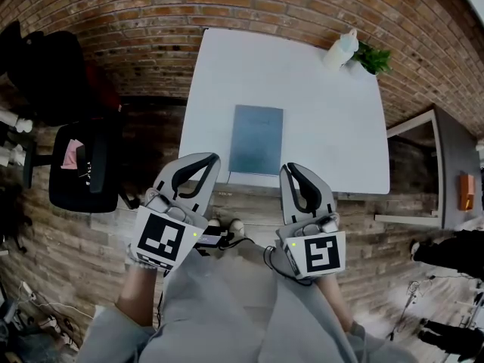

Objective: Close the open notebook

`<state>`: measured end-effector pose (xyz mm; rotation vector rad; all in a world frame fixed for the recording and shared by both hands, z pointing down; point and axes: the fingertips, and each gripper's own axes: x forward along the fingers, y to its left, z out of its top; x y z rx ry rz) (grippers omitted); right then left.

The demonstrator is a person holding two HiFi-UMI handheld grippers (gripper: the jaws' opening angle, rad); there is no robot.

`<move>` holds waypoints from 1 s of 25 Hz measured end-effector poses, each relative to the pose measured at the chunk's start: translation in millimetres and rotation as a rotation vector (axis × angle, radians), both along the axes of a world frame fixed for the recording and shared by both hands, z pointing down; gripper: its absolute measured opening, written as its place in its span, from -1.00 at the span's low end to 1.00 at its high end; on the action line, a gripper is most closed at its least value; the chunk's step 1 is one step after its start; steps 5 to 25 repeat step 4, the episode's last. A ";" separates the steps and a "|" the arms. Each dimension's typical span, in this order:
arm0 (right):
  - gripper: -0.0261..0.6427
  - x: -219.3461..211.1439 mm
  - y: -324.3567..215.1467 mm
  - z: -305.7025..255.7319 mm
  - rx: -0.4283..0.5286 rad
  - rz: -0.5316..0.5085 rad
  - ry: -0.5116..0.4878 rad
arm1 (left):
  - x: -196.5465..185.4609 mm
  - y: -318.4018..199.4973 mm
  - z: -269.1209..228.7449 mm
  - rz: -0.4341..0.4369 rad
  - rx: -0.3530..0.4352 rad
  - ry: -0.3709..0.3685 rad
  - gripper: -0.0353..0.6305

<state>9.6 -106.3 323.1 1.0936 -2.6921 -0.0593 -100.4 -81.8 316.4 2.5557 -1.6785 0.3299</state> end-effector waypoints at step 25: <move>-0.76 0.2 -1.7 1.9 0.000 -0.002 0.000 | -1.5 -0.8 2.6 -0.008 -0.007 0.019 -0.84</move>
